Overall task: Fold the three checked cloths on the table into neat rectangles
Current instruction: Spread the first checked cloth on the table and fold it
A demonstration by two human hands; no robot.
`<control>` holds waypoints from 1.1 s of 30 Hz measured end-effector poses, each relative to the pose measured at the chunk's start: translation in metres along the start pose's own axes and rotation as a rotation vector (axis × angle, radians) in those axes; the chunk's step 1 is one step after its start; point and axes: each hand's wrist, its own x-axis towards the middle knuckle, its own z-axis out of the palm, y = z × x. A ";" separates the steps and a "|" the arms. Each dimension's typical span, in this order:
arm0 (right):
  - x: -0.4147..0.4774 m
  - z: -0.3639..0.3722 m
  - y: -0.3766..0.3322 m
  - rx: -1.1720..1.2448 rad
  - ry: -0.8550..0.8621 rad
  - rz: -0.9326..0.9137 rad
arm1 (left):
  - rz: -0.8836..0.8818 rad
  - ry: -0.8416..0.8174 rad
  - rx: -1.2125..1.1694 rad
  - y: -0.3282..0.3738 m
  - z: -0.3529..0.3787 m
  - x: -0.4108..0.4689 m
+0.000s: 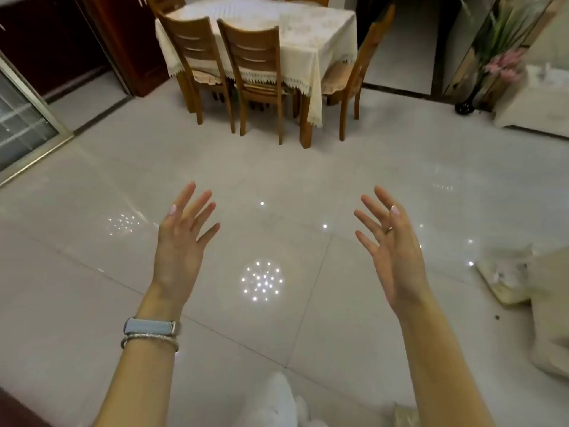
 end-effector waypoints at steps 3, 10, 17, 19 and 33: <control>0.013 -0.009 0.004 0.005 0.009 0.030 | -0.030 0.003 0.005 -0.011 0.009 0.016; 0.070 -0.026 0.008 0.003 0.074 0.057 | -0.074 -0.061 0.027 -0.027 0.044 0.089; 0.160 -0.024 0.012 -0.008 0.140 0.047 | -0.090 -0.137 0.020 -0.046 0.082 0.193; 0.190 -0.021 0.007 -0.035 0.149 0.043 | -0.104 -0.156 0.020 -0.047 0.092 0.228; 0.382 -0.075 -0.009 0.006 0.348 0.025 | -0.181 -0.315 0.027 -0.085 0.192 0.450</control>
